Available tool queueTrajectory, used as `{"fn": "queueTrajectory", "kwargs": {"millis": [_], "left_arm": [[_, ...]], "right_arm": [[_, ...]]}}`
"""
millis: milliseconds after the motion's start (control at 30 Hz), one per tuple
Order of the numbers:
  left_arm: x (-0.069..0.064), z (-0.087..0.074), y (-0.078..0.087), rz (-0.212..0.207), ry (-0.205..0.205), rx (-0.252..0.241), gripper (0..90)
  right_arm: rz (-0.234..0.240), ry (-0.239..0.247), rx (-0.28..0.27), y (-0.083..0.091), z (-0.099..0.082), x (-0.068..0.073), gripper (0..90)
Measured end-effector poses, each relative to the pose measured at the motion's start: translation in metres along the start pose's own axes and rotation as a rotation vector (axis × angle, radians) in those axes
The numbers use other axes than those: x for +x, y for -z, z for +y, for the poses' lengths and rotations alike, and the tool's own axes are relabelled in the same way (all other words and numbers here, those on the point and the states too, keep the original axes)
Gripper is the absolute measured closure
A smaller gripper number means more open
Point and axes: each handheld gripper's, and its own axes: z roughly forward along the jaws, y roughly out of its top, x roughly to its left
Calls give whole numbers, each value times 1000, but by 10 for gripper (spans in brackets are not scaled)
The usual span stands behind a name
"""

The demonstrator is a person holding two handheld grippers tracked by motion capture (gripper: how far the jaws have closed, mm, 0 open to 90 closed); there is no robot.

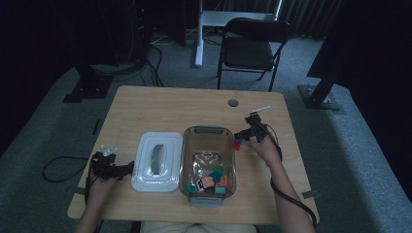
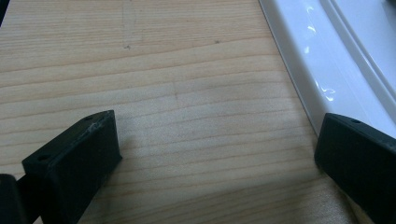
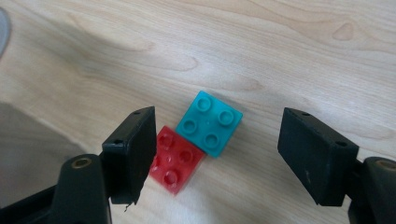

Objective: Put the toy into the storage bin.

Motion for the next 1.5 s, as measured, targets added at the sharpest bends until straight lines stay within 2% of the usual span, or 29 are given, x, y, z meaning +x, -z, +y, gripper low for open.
{"fn": "queueTrajectory", "kwargs": {"millis": [200,367,400,467,633,700,833,867,967,1200,1267,1500], "left_arm": [[0,0,0,0,0,0,5],[0,0,0,0,0,0,5],[0,0,0,0,0,0,5],[0,0,0,0,0,0,5],[0,0,0,0,0,0,5],[0,0,0,0,0,0,5],[0,0,0,0,0,0,5],[0,0,0,0,0,0,5],[0,0,0,0,0,0,5],[0,0,0,0,1,0,5],[0,0,0,0,0,0,5],[0,0,0,0,1,0,5]], "right_arm": [[-3,-30,25,-16,0,3,310],[3,-42,23,-20,1,4,387],[8,-40,20,-20,2,4,425],[-6,-26,23,-20,2,5,471],[-9,-17,58,-27,0,6,479],[-10,-5,54,-28,0,7,521],[-33,67,63,-28,0,11,574],[-43,82,62,-27,0,13,580],[-44,88,62,-24,1,11,586],[-61,93,59,-10,-4,-2,586],[-76,106,59,-5,-8,-4,586],[-78,139,62,15,-33,-8,586]]}}
